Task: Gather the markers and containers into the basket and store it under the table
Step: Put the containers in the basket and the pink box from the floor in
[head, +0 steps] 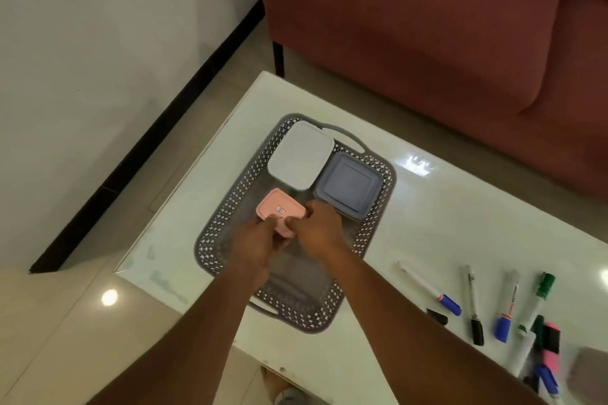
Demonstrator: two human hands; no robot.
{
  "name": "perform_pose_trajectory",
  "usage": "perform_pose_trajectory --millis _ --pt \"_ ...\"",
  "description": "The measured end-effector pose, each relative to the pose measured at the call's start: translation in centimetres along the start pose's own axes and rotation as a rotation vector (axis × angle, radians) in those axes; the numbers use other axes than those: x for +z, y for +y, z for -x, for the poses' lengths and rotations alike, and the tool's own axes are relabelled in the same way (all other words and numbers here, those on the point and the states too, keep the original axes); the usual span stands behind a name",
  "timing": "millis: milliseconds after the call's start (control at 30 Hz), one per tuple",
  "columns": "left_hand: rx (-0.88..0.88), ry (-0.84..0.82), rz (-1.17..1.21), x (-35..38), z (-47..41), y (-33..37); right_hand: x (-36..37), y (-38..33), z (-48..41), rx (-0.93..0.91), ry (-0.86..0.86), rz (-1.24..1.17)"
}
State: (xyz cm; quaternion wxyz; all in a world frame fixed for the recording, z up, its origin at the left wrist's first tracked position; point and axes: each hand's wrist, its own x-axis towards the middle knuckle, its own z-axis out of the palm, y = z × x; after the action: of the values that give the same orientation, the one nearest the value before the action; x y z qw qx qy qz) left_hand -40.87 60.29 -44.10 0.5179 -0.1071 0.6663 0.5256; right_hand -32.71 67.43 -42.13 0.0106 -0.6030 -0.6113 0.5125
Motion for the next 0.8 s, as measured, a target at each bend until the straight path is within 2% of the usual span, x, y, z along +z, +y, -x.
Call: perform_pose_trajectory --millis 200,300,533,600,667,733,800 --pt "0.069 0.151 0.009 -0.7 -1.9 1.1 3.4 -0.9 -1.2 0.172 0.223 -0.159" --pt "0.104 0.134 0.005 -0.9 -2.2 1.0 4.0 -0.8 -1.3 0.213 0.301 -0.232" --pt "0.127 0.099 -0.028 -1.3 -1.9 0.9 5.9 -0.3 -1.2 0.156 0.287 -0.361" --pt "0.146 0.126 -0.158 -1.6 -1.6 0.6 6.0 -0.2 -0.7 0.147 0.328 -0.374" --pt "0.190 0.218 -0.411 -1.6 -0.7 0.1 5.5 -0.1 0.3 0.138 0.369 -0.333" --pt "0.323 0.242 -0.666 -1.1 0.8 -0.9 4.5 0.4 1.6 0.100 0.375 -0.268" --pt "0.520 0.186 -0.815 -0.3 2.6 -2.1 3.2 1.4 3.2 -0.005 0.368 -0.221"
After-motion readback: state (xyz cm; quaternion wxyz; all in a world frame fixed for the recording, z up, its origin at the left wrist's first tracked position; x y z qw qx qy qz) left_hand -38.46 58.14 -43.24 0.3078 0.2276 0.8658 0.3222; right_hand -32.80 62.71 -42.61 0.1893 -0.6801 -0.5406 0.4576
